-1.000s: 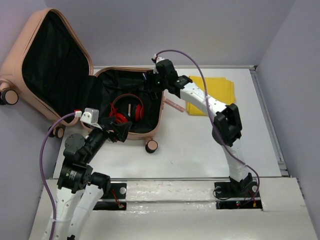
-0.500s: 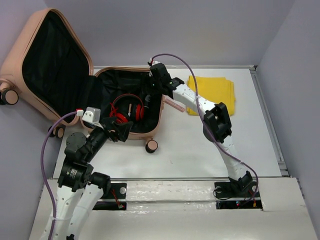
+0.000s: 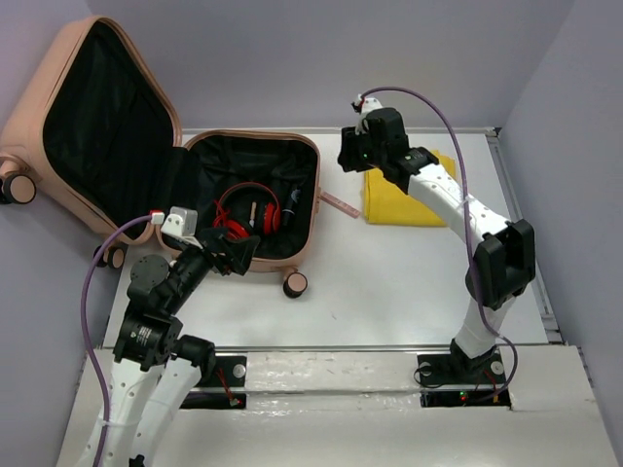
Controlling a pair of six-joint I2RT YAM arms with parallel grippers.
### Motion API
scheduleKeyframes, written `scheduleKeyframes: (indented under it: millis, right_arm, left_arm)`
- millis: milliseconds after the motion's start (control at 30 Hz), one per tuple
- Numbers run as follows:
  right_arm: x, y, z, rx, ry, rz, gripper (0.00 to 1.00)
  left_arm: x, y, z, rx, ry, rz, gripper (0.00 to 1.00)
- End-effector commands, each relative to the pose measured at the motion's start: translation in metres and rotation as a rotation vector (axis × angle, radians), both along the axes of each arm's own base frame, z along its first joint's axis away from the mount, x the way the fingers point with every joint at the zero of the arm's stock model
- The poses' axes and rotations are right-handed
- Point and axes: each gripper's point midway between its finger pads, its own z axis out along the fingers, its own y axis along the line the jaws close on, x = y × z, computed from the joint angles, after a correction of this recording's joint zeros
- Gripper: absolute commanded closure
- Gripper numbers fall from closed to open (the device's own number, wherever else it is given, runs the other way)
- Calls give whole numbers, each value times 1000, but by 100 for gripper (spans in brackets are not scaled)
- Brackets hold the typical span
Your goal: Pack the luggage
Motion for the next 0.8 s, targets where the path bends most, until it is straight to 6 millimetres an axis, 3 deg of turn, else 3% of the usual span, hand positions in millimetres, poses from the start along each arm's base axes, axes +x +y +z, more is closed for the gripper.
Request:
scheduleKeyframes:
  millis: [0, 67, 100, 133, 267, 333, 367, 667, 767]
  right_arm:
    - [-6, -26, -69, -172, 72, 87, 47]
    - [-7, -27, -86, -188, 101, 120, 39]
    - [-4, -29, -98, -209, 111, 153, 38]
    - [-1, -32, -96, -210, 104, 155, 37]
    - [10, -20, -125, -232, 130, 218, 34]
    - [18, -15, -127, -231, 126, 225, 33]
    - [20, -15, -140, -244, 145, 229, 32]
    - [25, -16, -189, -289, 233, 225, 31]
    - [22, -20, -201, -310, 254, 217, 36]
  left_arm:
    - [4, -2, 3, 6, -23, -6, 1]
    - [5, -2, 2, 10, -18, -5, 1]
    - [5, -2, 2, 10, -17, -5, 1]
    - [6, -2, 1, 12, -16, -6, 1]
    - [7, -3, 1, 13, -12, -8, 1]
    - [7, -3, -1, 15, -10, -10, 1]
    - [7, -3, 0, 15, -11, -10, 1]
    - [7, -4, 0, 16, -12, -16, 1]
    - [6, -4, 0, 15, -13, -16, 1]
